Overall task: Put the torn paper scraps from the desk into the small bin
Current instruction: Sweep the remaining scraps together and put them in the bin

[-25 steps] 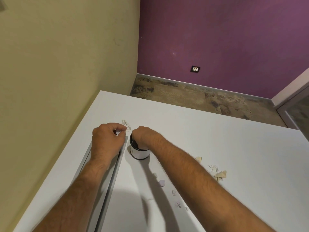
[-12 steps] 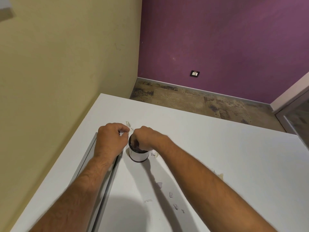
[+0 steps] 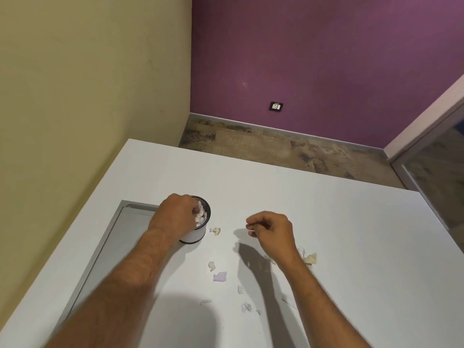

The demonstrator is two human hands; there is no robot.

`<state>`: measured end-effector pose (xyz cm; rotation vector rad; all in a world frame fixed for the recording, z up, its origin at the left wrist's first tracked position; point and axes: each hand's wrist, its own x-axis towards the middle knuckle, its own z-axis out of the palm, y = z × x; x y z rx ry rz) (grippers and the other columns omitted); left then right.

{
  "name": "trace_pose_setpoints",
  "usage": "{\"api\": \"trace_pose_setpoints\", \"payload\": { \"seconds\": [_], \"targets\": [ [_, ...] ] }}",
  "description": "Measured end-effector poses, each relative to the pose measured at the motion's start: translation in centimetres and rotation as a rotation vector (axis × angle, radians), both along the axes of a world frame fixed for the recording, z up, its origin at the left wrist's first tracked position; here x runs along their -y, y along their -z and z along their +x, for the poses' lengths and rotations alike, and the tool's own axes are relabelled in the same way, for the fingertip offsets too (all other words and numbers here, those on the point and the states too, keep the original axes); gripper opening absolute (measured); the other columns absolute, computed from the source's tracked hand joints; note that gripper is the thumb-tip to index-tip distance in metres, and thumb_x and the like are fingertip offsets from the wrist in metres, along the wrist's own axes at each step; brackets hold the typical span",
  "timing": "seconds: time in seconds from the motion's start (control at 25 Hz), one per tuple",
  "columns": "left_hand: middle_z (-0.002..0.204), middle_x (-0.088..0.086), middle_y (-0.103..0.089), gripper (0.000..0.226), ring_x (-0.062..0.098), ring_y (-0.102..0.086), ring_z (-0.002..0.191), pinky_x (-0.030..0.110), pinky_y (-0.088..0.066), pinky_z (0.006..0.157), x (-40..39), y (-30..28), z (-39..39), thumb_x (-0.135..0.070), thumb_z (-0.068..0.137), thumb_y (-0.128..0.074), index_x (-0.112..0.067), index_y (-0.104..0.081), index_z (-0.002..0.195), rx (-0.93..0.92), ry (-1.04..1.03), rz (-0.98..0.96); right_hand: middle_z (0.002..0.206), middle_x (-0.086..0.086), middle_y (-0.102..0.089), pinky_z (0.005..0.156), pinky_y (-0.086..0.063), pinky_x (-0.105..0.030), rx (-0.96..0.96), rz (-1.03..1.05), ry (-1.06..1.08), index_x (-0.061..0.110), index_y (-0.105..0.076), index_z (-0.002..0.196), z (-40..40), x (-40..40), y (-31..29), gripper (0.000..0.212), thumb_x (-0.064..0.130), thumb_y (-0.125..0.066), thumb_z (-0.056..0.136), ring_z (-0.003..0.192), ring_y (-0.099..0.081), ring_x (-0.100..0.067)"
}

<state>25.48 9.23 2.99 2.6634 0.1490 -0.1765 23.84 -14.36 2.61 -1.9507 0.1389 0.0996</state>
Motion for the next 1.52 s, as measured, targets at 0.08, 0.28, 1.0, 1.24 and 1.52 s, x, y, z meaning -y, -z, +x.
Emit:
{"api": "trace_pose_setpoints", "payload": {
  "seconds": [0.08, 0.28, 1.0, 1.24, 1.52],
  "targets": [
    [0.106, 0.012, -0.055, 0.025, 0.033, -0.058, 0.095, 0.033, -0.049, 0.083, 0.4, 0.5, 0.3, -0.020, 0.088, -0.058, -0.031, -0.071, 0.106, -0.039, 0.061, 0.096, 0.082, 0.001, -0.076, 0.075, -0.059, -0.027, -0.056, -0.054, 0.056, 0.017, -0.076, 0.077, -1.6, 2.4, 2.0, 0.038, -0.012, -0.052, 0.082, 0.081, -0.072, -0.014],
    [0.088, 0.005, -0.055, 0.017, 0.026, -0.047, 0.077, 0.033, -0.043, 0.071, 0.7, 0.2, 0.2, -0.026, 0.089, -0.056, -0.025, -0.068, 0.102, 0.143, 0.160, 0.278, 0.080, 0.016, -0.076, 0.067, -0.049, -0.006, -0.007, -0.176, 0.179, 0.030, -0.074, 0.074, -4.6, 6.9, 4.7, 0.033, -0.001, -0.065, 0.081, 0.079, -0.068, 0.002],
    [0.156, 0.018, 0.030, 0.119, 0.033, 0.033, 0.143, 0.048, 0.016, 0.118, 9.4, 9.7, -4.2, -0.095, 0.065, -0.021, -0.023, 0.023, 0.149, -0.161, 0.419, 0.152, 0.160, 0.003, 0.021, 0.118, 0.012, -0.051, 0.071, -0.994, -0.364, 0.039, 0.012, 0.150, -2.7, 8.3, 10.5, 0.091, 0.087, -0.019, 0.078, 0.146, 0.025, -0.021],
    [0.162, 0.012, 0.009, 0.113, 0.028, 0.010, 0.151, 0.045, 0.003, 0.122, 8.1, 11.2, -8.2, -0.092, 0.073, -0.029, -0.018, -0.005, 0.154, 0.112, 0.512, 0.052, 0.161, 0.009, 0.016, 0.119, 0.006, -0.056, 0.177, -0.982, -0.634, 0.035, 0.007, 0.152, -3.3, 6.5, 10.4, 0.091, 0.083, -0.026, 0.082, 0.147, 0.023, -0.015],
    [0.163, 0.001, -0.012, 0.113, 0.018, -0.014, 0.150, 0.043, -0.011, 0.119, 6.4, 10.2, -11.8, -0.091, 0.072, -0.038, -0.016, -0.018, 0.153, 0.190, 0.621, 0.024, 0.163, 0.002, 0.011, 0.118, 0.006, -0.048, 0.257, -0.817, -0.642, 0.023, 0.006, 0.153, -9.5, 6.7, 8.8, 0.090, 0.070, -0.037, 0.090, 0.149, 0.013, -0.020]
  ]
}}
